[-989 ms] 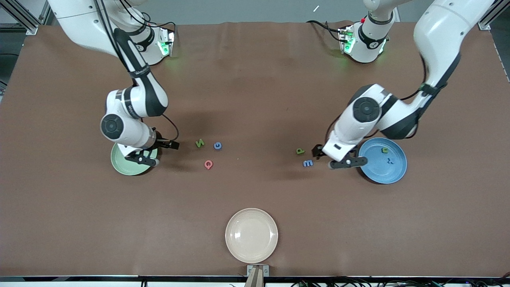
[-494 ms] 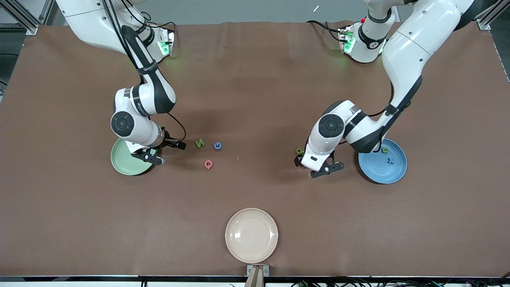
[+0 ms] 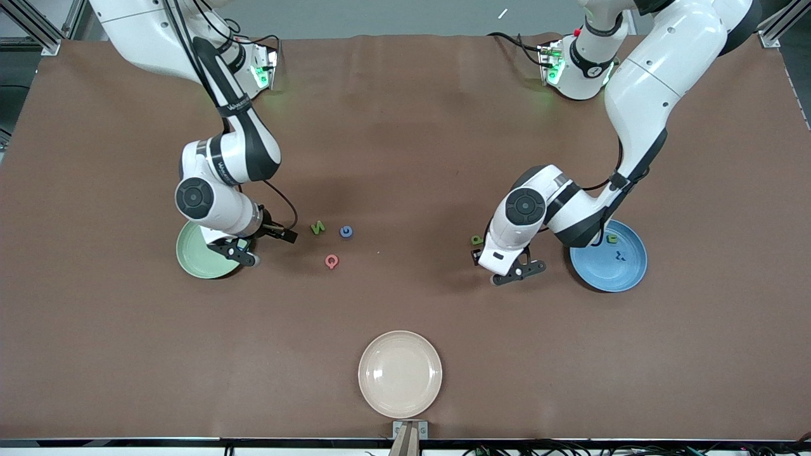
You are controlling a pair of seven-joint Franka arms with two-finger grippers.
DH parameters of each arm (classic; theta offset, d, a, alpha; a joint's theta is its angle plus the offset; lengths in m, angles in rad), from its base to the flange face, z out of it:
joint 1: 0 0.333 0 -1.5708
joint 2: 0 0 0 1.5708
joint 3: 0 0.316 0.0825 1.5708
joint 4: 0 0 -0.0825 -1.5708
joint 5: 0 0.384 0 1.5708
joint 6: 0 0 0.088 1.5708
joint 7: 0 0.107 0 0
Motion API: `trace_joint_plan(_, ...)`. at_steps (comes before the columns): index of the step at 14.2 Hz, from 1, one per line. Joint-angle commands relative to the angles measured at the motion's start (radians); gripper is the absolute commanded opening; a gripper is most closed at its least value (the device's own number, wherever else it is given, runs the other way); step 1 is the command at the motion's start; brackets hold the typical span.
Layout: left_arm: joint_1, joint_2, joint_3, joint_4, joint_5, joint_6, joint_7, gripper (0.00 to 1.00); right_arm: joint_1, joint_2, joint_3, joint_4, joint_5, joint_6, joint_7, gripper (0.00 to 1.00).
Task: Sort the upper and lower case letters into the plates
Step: 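Grasp the m with the left gripper while the right gripper grasps the N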
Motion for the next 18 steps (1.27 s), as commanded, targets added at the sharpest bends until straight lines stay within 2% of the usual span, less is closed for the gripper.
trace_joint_plan(1,-0.01,0.031,0.0,0.039,0.009,-0.009,0.01,0.69,0.064,-0.01,-0.004,-0.003,-0.012,0.009,0.127,1.0)
trace_joint_plan(5,-0.011,0.039,0.0,0.039,0.011,-0.009,0.01,0.63,0.156,0.045,-0.004,-0.006,-0.007,0.107,0.313,1.0)
trace_joint_plan(13,-0.027,0.044,0.001,0.041,0.007,-0.009,0.006,0.4,0.196,0.076,-0.006,-0.109,-0.007,0.291,0.407,0.96)
trace_joint_plan(15,-0.026,0.042,0.001,0.041,0.007,-0.009,0.01,0.31,0.197,0.085,-0.006,-0.109,-0.007,0.293,0.407,0.86)
trace_joint_plan(18,-0.015,0.031,0.001,0.039,0.011,-0.011,0.008,0.21,0.196,0.09,-0.006,-0.107,-0.007,0.293,0.407,0.68)
